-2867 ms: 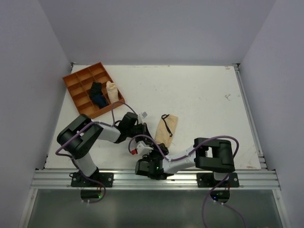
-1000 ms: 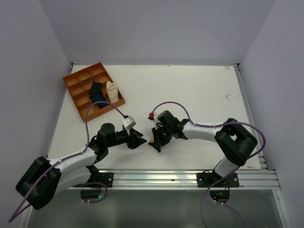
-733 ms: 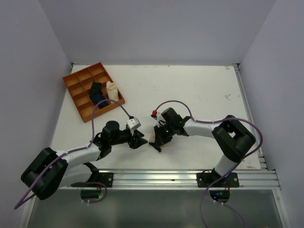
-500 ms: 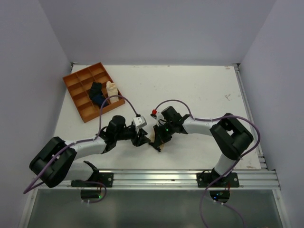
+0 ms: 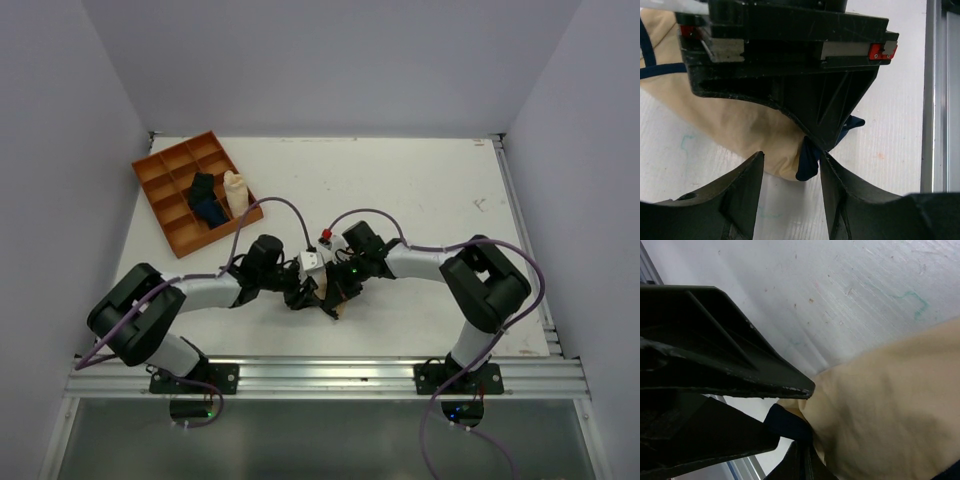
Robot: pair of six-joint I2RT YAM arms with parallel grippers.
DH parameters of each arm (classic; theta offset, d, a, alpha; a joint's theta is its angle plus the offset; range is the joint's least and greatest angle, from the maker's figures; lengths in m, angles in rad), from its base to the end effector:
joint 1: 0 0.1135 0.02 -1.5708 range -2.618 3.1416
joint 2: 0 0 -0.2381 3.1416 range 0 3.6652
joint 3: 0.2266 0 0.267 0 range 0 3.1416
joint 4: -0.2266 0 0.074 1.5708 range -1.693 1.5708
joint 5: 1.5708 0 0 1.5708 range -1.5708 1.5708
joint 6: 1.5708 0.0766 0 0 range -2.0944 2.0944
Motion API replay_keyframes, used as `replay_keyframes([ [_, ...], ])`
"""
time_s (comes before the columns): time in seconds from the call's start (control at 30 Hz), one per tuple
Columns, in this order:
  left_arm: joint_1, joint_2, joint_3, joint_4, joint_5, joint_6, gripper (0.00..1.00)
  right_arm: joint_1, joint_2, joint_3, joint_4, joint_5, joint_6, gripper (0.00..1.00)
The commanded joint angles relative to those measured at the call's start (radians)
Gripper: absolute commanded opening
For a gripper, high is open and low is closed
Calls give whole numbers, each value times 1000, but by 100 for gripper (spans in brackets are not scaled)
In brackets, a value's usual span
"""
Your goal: Roll the underwear
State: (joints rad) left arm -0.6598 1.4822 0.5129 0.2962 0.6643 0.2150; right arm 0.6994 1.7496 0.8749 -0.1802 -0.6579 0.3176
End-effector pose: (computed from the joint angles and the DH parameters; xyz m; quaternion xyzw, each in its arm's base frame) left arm 0.2086 -0.2216 0.0864 0.4889 0.7116 -0.3770 0.3353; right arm 0.2313 0.2558 0.0695 -0.2545 0.8828 0.3904 0.0588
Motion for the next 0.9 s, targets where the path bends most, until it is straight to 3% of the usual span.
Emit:
replay_keyframes([
  [0.0, -4, 27, 47, -22, 69, 80, 52, -9, 5, 18, 1, -45, -22, 0],
  [0.17, -4, 73, 75, -26, 32, 67, 41, -14, 19, 22, 1, -57, -28, 0],
  [0.2, -4, 81, 81, -29, 29, 66, 32, -14, 19, 19, 5, -60, -28, 0],
  [0.3, -4, 110, 102, -40, 8, 52, 16, -14, 5, 10, 13, -43, -22, 0],
  [0.37, -4, 128, 113, -48, 0, 38, 11, -15, -7, 6, 13, -29, -15, 4],
  [0.4, -4, 133, 114, -48, -3, 24, 10, -15, -31, 4, 13, -7, -6, 11],
  [0.63, 8, 139, 116, -39, -28, -23, 6, -15, -149, -36, -10, 144, 23, 21],
  [0.87, 9, 164, 128, -48, -38, -45, 6, -12, -248, -91, -8, 263, 57, 20],
])
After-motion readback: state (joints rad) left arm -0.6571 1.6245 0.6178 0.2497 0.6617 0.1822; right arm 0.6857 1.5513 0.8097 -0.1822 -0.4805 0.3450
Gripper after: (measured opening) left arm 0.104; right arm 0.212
